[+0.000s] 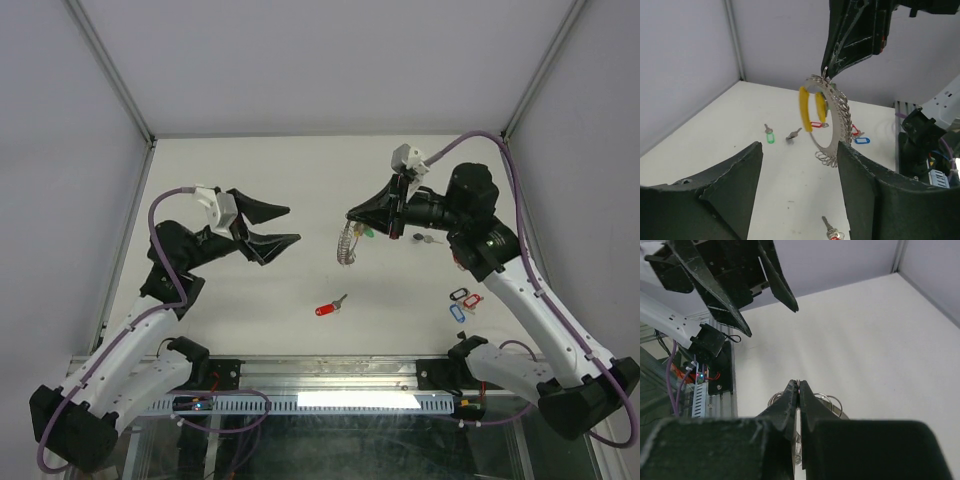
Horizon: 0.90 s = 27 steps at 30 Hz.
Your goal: Put the keys on the keyring
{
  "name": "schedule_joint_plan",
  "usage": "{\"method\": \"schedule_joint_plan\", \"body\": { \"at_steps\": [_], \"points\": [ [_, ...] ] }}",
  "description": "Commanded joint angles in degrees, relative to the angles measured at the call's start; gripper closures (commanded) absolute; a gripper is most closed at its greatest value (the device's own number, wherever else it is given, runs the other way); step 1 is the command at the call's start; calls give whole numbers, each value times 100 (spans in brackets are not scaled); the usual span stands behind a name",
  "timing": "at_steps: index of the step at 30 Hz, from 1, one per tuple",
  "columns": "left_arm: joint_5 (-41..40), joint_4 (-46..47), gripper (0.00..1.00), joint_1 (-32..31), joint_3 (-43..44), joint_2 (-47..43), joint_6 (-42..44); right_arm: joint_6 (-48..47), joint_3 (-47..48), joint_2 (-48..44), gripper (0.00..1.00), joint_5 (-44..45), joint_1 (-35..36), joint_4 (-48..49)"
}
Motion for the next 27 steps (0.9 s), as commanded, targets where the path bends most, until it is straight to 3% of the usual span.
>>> {"method": "schedule_joint_plan", "body": {
  "at_steps": [1, 14, 21, 27],
  "points": [
    [624, 1024, 39, -202, 386, 166, 20, -6, -294, -309, 100, -665, 97, 1726],
    [510, 1579, 53, -961, 906, 523, -292, 672, -728, -565, 100, -1095, 325, 3651],
    [348, 1579, 57, -1350, 856, 460, -133, 1869, -943, -488, 100, -827, 442, 5107],
    [224, 1641, 66, -1547, 890, 538, 0, 2368, -964, -383, 100, -440, 685, 5527]
  ]
}}
